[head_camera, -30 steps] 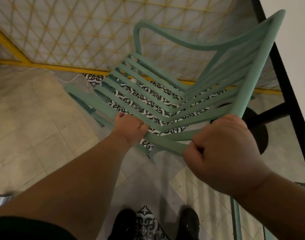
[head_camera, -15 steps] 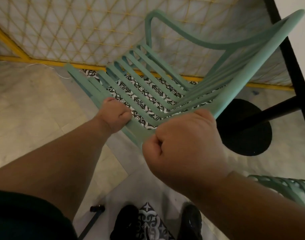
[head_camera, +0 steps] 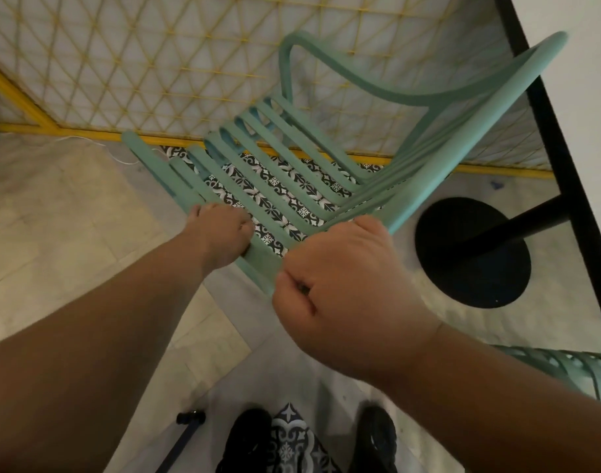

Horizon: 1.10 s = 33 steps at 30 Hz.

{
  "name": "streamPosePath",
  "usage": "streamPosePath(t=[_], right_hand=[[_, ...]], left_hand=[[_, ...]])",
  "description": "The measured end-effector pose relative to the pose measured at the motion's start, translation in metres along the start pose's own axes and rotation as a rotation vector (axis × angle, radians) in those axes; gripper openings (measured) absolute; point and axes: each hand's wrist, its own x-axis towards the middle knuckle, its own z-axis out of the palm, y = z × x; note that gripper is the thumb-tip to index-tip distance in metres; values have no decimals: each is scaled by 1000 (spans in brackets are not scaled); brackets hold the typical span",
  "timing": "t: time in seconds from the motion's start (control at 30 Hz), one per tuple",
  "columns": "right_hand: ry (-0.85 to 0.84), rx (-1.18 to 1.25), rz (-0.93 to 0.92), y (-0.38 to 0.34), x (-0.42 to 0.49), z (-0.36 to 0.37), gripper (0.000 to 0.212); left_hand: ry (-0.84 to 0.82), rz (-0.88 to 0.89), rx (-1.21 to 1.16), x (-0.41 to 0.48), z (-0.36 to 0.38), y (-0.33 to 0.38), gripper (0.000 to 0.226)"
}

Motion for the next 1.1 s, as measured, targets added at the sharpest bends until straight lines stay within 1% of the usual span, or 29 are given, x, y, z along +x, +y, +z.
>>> streamPosePath(t=[0.07, 0.1, 0.13, 0.23, 0.27, 0.33, 0.4, 0.47, 0.6, 0.67, 0.77, 0.87, 1.1], right_hand=[[-42, 140, -87, 16, -4, -8, 35], [-42, 175, -116, 25, -5, -14, 34], [-29, 173, -130, 34, -4, -19, 35], [70, 101, -90, 70, 5, -32, 40], [102, 80, -66, 83, 10, -36, 41], [147, 29, -43, 111, 18, -43, 43], [176, -36, -45, 135, 26, -46, 46], [192, -61, -66, 153, 33, -47, 47], [210, -100, -92, 176, 43, -45, 51], [223, -117, -107, 179, 46, -41, 51], [270, -139, -99, 175, 48, -36, 46], [296, -171, -73, 170, 50, -32, 42], [335, -154, -13, 165, 47, -27, 38]], left_hand=[[116, -26, -291, -37, -21, 30, 33], [166, -30, -441, -57, -33, 48, 30], [199, -24, -540, -77, -46, 66, 27], [204, -2, -607, -121, -75, 114, 32], [192, 3, -595, -129, -82, 127, 36], [190, 30, -487, -139, -89, 149, 40], [194, 45, -383, -141, -89, 169, 37], [193, 59, -326, -141, -82, 181, 32], [195, 83, -167, -132, -64, 190, 30], [204, 80, -102, -129, -60, 190, 27], [218, 88, -48, -127, -58, 189, 31], [207, 96, -33, -125, -57, 186, 33], [170, 106, -16, -124, -59, 181, 34]])
